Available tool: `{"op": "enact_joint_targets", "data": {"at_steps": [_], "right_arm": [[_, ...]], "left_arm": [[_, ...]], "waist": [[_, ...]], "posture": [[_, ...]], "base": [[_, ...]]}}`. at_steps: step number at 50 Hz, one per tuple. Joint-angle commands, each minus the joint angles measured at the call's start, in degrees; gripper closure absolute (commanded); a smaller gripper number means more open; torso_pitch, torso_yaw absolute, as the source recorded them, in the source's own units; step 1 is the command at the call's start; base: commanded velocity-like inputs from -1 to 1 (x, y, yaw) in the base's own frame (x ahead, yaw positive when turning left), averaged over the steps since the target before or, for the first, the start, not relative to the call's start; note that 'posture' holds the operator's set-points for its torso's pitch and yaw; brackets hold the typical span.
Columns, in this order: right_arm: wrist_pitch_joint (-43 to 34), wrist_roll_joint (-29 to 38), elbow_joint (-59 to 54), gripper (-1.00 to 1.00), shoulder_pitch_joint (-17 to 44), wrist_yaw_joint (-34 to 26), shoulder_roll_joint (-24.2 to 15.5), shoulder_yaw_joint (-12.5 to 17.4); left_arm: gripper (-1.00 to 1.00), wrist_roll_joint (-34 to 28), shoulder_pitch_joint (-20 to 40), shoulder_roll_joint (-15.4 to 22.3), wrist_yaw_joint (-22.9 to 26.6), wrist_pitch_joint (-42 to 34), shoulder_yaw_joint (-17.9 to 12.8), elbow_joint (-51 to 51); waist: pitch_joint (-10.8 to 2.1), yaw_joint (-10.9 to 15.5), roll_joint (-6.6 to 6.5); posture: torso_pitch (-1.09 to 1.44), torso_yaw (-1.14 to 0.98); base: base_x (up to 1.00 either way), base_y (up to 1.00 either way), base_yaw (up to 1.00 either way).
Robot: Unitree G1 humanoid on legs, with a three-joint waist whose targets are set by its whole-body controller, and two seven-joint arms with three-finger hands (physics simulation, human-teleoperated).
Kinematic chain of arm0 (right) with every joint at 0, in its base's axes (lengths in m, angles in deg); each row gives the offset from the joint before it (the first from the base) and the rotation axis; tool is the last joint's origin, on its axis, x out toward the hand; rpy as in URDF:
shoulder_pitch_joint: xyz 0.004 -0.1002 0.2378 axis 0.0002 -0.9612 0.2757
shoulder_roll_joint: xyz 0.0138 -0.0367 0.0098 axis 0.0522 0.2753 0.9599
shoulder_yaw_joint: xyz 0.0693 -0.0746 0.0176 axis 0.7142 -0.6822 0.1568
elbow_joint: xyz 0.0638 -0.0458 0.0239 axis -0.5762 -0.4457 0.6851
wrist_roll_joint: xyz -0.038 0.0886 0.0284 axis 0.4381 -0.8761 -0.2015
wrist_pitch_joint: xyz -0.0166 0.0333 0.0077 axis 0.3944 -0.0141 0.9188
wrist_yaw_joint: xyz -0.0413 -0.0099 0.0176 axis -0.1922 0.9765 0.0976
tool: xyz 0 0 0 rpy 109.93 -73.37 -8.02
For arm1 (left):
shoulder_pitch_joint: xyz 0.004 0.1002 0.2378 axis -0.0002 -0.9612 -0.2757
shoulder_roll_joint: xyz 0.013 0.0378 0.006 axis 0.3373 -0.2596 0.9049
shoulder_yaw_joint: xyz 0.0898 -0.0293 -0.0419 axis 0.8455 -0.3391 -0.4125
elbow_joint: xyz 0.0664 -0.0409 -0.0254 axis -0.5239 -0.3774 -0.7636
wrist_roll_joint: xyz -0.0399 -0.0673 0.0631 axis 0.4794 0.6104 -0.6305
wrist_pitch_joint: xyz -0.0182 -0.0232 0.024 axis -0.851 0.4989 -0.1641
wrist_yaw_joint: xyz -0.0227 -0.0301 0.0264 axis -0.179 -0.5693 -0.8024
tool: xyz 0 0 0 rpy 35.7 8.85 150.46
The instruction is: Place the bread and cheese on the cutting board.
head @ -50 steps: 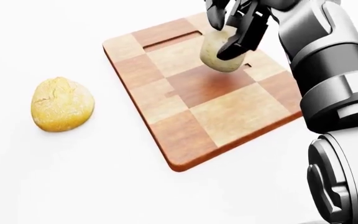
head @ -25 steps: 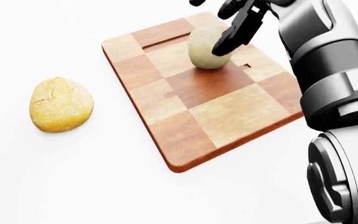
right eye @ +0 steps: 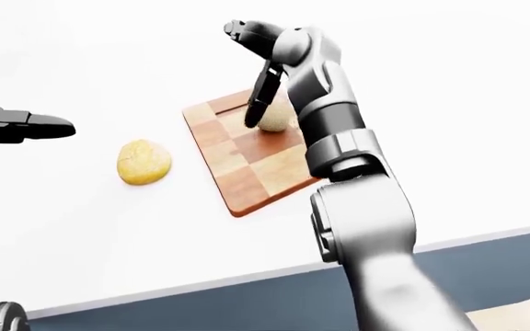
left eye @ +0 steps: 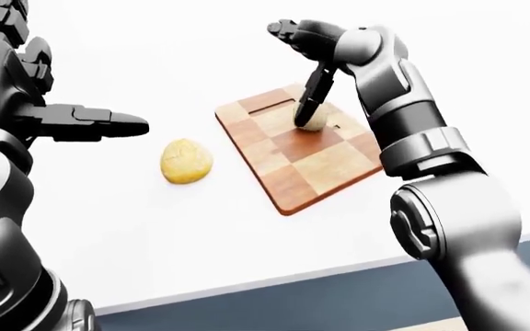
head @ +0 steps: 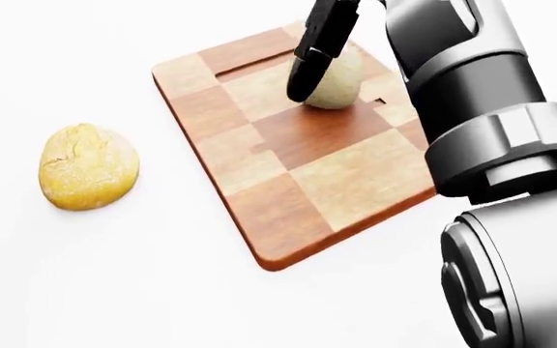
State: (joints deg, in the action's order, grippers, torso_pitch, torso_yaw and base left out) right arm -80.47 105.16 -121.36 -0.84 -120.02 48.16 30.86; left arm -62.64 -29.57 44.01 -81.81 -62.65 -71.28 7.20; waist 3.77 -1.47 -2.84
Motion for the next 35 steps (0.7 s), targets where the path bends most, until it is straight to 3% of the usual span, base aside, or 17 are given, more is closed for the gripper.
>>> {"op": "enact_joint_targets", "data": {"at_steps": [1,7,14,21,35], "right_arm": [[-0.02,-1.33,3.91,-1.0,2.47,-1.08,0.48,-0.2],[-3.04,-3.47,9.13,-1.0,2.42,-3.14,6.7,-1.63],[-3.08,-5.33,6.73,-1.0,4.11,0.15,12.15,-2.58],[-1.38,-5.88,2.89,-1.0,4.37,2.06,15.91,-3.95],[1.62,-4.16,-3.07,-1.0,1.91,6.4,21.23,-5.38]], "left_arm": [[-1.0,-0.38,1.49,0.95,-0.35,1.48,-0.85,1.13],[-1.0,-0.53,0.66,0.6,-0.48,1.7,-1.08,1.58],[-1.0,-0.8,1.13,1.02,-0.36,1.61,-0.82,1.26],[-1.0,-0.6,1.39,1.52,-0.05,1.46,-1.45,1.14],[-1.0,1.59,-1.11,3.71,0.51,-0.78,-5.5,4.53]], "waist": [[-1.79,0.09,-0.17],[-1.62,-0.13,-0.56],[-1.83,-0.21,-0.95],[-1.74,-0.36,-1.43],[-1.87,-0.69,-2.36]], "posture": [[0.0,0.0],[0.0,0.0],[0.0,0.0],[0.0,0.0],[0.0,0.0]], "base": [[0.0,0.0,0.0],[0.0,0.0,0.0],[0.0,0.0,0.0],[0.0,0.0,0.0],[0.0,0.0,0.0]]}}
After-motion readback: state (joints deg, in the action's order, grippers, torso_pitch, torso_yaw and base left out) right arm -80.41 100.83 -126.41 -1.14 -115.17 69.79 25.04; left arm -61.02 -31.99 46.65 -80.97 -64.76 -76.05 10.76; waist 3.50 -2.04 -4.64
